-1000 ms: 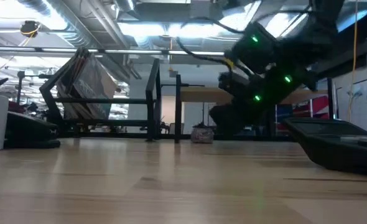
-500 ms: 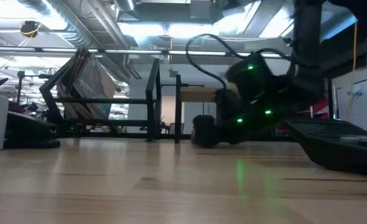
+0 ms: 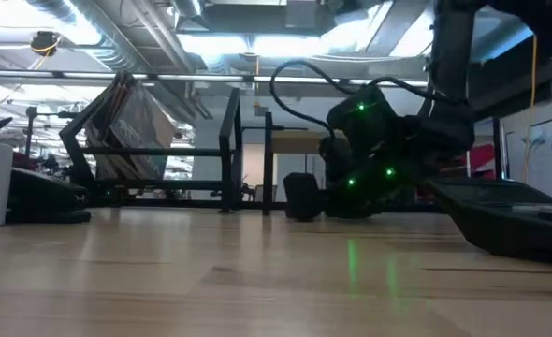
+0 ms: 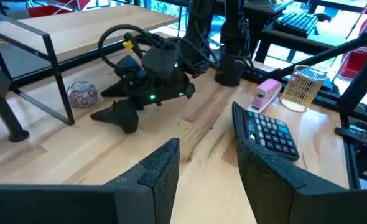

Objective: Stock shelves
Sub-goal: Remove the red scented candle jar from under the shelf

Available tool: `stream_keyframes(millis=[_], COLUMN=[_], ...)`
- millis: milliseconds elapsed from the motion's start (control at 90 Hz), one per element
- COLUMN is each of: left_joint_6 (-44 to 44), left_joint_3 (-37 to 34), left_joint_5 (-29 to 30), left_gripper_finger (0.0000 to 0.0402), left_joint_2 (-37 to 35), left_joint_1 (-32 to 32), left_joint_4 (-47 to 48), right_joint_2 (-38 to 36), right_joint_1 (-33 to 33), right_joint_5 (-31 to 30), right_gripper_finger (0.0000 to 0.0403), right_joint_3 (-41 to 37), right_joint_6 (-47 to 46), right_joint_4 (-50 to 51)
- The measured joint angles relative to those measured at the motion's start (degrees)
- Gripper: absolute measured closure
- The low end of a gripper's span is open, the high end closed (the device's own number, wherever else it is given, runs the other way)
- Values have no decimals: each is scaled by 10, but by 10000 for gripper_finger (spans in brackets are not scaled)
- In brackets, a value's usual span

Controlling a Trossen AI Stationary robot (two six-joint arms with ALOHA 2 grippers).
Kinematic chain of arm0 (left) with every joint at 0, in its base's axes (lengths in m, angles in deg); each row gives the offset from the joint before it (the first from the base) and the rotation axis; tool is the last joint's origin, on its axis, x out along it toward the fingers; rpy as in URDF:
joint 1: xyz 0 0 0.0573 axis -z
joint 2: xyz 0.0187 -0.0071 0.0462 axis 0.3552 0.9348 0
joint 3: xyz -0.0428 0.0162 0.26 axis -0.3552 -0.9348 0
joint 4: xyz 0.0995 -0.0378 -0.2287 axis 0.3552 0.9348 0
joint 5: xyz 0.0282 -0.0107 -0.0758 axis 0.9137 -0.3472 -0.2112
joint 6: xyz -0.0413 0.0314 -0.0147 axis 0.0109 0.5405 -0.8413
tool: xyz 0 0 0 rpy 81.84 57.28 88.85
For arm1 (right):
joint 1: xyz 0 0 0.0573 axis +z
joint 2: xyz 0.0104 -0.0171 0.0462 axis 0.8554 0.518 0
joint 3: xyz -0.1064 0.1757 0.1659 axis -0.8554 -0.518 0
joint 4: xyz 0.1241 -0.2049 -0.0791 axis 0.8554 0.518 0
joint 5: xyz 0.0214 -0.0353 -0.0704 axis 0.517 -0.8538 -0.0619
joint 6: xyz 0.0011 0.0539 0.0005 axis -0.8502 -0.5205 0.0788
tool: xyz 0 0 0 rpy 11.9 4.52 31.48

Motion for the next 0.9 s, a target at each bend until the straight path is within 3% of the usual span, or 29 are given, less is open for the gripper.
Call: stream_keyframes(millis=[300,900], left_joint_6=[-1,0], left_joint_3=[0,0], left_joint_5=[0,2], left_gripper_finger=[259,259], left_joint_2=[0,0], left_joint_1=[0,0], left_joint_4=[0,0], right_joint_2=[2,2], right_joint_1=[-30,-64], right_joint_5=[-9,48], right_gripper_finger=[6,6], right_joint_3=[-1,36], right_joint_6=[-11,-26], right_joint_4=[-18,8])
